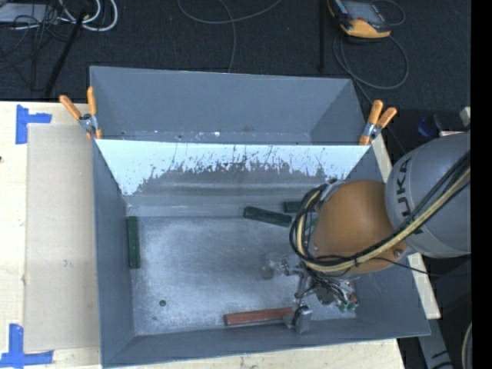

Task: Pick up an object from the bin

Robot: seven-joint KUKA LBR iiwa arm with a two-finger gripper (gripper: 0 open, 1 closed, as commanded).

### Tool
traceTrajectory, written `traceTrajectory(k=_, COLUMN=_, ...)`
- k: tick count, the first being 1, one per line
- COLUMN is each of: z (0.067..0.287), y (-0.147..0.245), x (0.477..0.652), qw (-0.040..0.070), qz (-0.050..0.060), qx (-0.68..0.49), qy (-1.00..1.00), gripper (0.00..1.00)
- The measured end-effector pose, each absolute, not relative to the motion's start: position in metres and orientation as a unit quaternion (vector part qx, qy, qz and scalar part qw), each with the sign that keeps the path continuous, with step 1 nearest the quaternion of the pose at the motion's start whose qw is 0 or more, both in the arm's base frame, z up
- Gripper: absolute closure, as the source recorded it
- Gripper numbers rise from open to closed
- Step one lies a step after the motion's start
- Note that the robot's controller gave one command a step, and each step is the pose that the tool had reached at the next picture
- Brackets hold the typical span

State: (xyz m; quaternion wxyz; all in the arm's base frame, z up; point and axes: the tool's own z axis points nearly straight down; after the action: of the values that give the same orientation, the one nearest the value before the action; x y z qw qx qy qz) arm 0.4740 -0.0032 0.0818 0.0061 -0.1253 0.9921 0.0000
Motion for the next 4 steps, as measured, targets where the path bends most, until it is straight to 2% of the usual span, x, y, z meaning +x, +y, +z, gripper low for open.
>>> traceTrajectory(k=1, z=0.077, y=-0.018, x=0.494, qw=0.0, qz=0.0, qx=-0.15, qy=0.989, gripper=0.0)
traceTrajectory(k=2, z=0.081, y=-0.028, x=0.485, qw=0.001, qz=0.0, qx=-0.134, qy=0.991, gripper=0.0)
traceTrajectory(k=3, z=0.091, y=-0.016, x=0.476, qw=0.002, qz=0.0, qx=-0.117, qy=0.993, gripper=0.0)
traceTrajectory(k=4, z=0.069, y=-0.042, x=0.488, qw=0.0, qz=0.0, qx=-0.108, qy=0.994, gripper=0.0)
